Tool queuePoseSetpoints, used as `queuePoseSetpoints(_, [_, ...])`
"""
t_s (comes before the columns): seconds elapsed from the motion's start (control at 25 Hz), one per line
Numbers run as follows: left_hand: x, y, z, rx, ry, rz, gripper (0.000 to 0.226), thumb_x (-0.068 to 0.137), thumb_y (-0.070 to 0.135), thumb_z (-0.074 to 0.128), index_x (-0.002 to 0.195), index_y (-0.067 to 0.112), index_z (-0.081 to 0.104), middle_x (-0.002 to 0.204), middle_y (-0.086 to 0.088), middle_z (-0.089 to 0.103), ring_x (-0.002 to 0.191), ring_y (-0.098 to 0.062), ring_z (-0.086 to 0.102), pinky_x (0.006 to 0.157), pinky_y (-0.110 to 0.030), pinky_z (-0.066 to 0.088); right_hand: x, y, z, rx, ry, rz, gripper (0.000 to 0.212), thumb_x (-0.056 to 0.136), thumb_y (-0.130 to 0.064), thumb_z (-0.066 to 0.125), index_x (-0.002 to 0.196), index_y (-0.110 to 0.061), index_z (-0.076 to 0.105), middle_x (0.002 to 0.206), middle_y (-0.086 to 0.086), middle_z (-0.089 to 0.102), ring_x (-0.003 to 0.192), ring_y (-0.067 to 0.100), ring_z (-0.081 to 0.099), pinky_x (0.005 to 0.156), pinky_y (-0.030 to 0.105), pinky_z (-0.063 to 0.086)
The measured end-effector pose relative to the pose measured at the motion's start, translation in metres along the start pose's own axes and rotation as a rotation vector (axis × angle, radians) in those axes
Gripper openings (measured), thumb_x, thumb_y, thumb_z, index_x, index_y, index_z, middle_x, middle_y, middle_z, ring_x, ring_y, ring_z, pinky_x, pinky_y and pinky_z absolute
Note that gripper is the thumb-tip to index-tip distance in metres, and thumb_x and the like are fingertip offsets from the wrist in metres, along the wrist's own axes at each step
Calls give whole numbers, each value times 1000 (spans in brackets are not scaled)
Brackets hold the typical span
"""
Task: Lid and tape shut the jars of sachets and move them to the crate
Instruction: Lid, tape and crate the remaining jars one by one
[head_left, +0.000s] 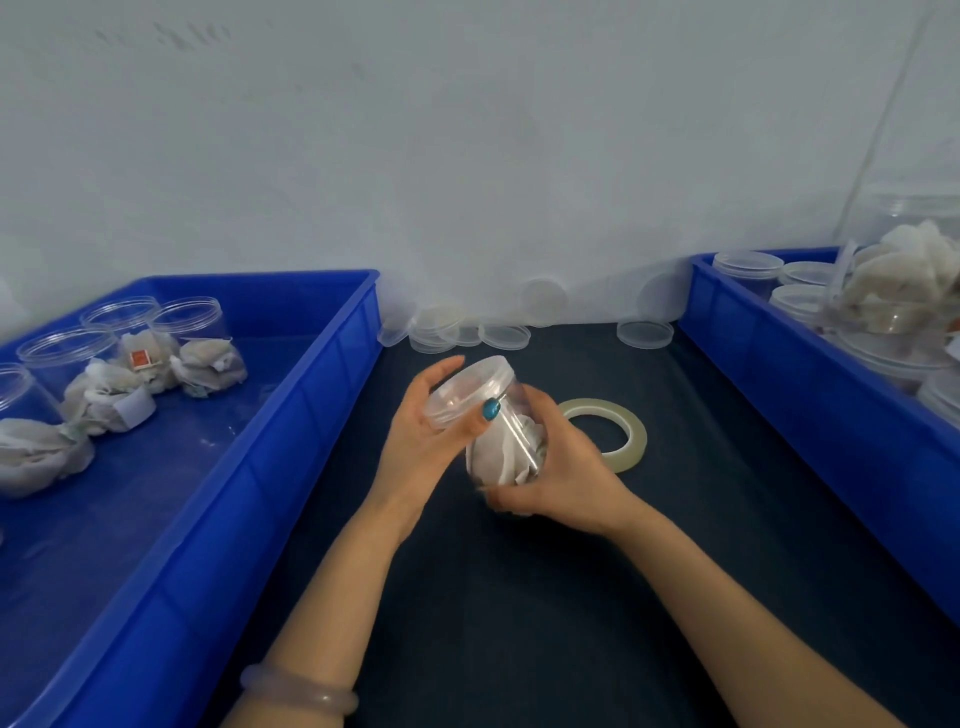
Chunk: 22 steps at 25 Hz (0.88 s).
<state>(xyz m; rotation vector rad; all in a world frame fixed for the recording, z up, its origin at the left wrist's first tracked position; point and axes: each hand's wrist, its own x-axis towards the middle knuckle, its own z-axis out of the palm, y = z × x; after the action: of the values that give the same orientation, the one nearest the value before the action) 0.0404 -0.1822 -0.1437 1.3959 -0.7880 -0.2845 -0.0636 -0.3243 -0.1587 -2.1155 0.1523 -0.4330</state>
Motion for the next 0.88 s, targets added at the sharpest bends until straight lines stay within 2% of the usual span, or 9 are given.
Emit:
queuePoseSetpoints(0.08, [0,-1,2,83,58,-16,86,56,60,81,134,39,51,122,22,62,113,1,61,86,-20,55,3,8,-11,19,-119,-17,105,57,-45,90,144,-42,31,133,-24,51,118,-2,54,100,28,49])
queuePoseSetpoints(0.16, [-2,-4,3,170,82,11,97,55,61,85,140,38,45,127,22,58,114,7,57,90,-17,53,5,20,-34,-198,-196,22,99,63,-45,90,145,-39,35,145,-18,44,130,-1,42,112,29,37])
queuePoseSetpoints(0.24, [-1,-8,2,193,110,25,100,57,57,88,143,35,42,132,19,56,118,7,54,100,-23,50,4,35,-61,-469,-116,151,93,66,-49,87,145,-34,41,146,-14,43,134,5,38,110,25,33])
queuePoseSetpoints(0.36, [2,-11,3,215,115,6,97,60,52,83,145,35,37,137,17,53,125,3,51,109,-33,45,-2,49,-81,-603,-46,258,53,75,-46,82,120,-32,59,130,-13,52,127,8,42,101,27,40])
queuePoseSetpoints(0.44, [0,-12,8,239,106,46,96,65,53,79,145,38,30,145,17,45,133,2,44,113,-30,39,-1,51,-77,-638,-71,214,21,85,-37,75,99,-29,61,122,-14,58,120,7,49,107,30,37])
queuePoseSetpoints(0.52, [-3,-11,12,336,153,164,90,72,53,76,146,35,29,149,16,38,137,4,36,113,-18,33,0,47,-71,-636,-42,162,10,95,-30,63,93,-28,53,107,-15,63,103,5,56,112,33,35])
queuePoseSetpoints(0.6, [-4,-9,12,515,233,355,76,82,45,74,146,23,40,149,10,41,138,0,37,111,-14,32,0,37,-63,-376,77,156,8,101,-27,52,95,-28,46,90,-12,64,81,3,57,84,27,49])
queuePoseSetpoints(0.72, [-6,-6,12,700,279,593,51,93,28,69,140,15,53,143,5,51,134,-10,44,111,-34,40,-2,17,-46,-138,279,1,6,104,-25,47,99,-24,43,80,-9,57,66,1,49,56,17,42])
queuePoseSetpoints(0.88, [-10,-5,21,733,195,629,50,95,23,60,143,15,49,142,3,52,135,-12,45,112,-44,41,-7,-2,-21,-418,461,-345,13,101,-23,48,113,-19,51,95,-19,48,90,-4,42,80,17,33])
